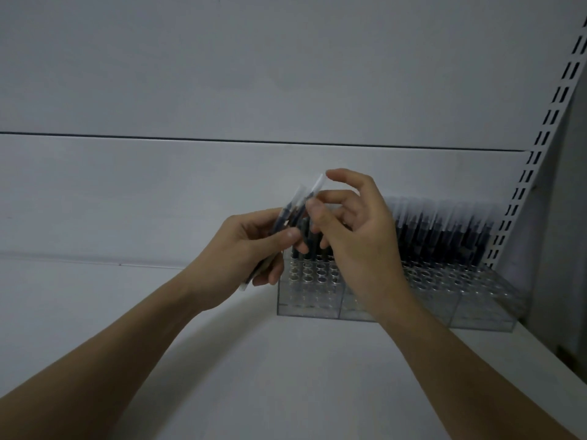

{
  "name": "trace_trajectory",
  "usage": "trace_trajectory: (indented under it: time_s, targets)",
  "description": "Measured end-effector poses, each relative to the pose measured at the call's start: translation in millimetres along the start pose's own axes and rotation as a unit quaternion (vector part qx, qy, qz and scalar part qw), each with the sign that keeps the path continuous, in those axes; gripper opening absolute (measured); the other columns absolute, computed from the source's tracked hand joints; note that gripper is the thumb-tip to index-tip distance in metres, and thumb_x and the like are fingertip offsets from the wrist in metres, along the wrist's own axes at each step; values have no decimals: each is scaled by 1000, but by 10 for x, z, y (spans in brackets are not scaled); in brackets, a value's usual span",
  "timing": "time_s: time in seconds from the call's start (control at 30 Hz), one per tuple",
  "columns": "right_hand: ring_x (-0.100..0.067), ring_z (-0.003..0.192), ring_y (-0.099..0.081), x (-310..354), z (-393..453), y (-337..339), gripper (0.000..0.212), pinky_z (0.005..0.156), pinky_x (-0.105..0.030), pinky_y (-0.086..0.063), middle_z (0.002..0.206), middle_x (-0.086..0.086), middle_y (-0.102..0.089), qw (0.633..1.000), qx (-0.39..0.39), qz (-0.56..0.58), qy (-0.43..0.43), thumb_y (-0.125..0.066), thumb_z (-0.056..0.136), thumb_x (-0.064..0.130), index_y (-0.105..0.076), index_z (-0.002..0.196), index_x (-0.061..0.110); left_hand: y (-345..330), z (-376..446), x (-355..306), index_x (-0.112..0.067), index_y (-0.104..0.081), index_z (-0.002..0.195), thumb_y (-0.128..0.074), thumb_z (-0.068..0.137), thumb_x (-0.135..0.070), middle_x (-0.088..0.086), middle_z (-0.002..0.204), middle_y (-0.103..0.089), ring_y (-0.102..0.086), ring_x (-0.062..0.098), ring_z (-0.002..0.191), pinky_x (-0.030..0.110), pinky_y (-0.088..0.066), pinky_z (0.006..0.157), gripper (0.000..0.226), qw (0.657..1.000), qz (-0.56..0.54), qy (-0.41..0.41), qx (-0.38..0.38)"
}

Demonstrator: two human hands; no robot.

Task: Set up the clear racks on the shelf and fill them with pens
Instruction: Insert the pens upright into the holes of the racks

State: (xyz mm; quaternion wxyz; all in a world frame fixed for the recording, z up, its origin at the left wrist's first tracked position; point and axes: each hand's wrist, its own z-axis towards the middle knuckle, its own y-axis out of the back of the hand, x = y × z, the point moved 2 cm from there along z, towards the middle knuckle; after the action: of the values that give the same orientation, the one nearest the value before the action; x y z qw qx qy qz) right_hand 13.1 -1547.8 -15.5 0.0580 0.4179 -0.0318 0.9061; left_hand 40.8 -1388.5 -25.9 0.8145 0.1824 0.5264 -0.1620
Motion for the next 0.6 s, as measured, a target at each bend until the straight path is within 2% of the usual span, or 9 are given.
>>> trace_trajectory:
  time_s: [0.1,0.17,0.3,0.47,0.6]
  targets:
    - [-7,65,-64,33,7,-7,33,59,-21,-51,86,6,-72,1000,-2,28,3,-71,89,9,-56,115,23,-18,-7,-2,-11,-71,89,-61,87,-15,-1,69,-69,-48,15,42,22,-34,42,11,1000,23,1,6]
    - [-7,68,-66,26,15,8,31,64,-23,-52,83,5,-73,1000,-10,23,4,-72,89,8,-57,112,23,-30,-5,-2,-7,-69,93,-59,89,-15,-2,65,-68,-49,15,41,21,-35,41,13,999,31,3,7]
    - [-13,80,-70,27,29,69,31,77,-32,-57,95,0,-75,999,-29,29,-13,-68,93,12,-54,117,25,-5,8,18,-9,-71,101,-59,87,-22,10,87,-72,-50,20,43,21,-34,38,23,1000,-2,11,-1]
    - [-18,84,-72,10,35,47,33,78,-33,-60,97,-3,-72,998,-28,44,-28,-68,92,10,-54,120,22,7,17,47,-16,-76,95,-61,87,-23,13,89,-73,-49,20,43,22,-34,40,18,1000,13,13,-8]
    - [-15,85,-72,80,80,163,37,77,-28,-60,98,-7,-72,990,-118,83,-7,-66,92,3,-52,122,18,33,28,24,-15,-68,116,-51,95,-27,14,89,-71,-52,24,46,26,-43,41,29,999,-7,21,-32]
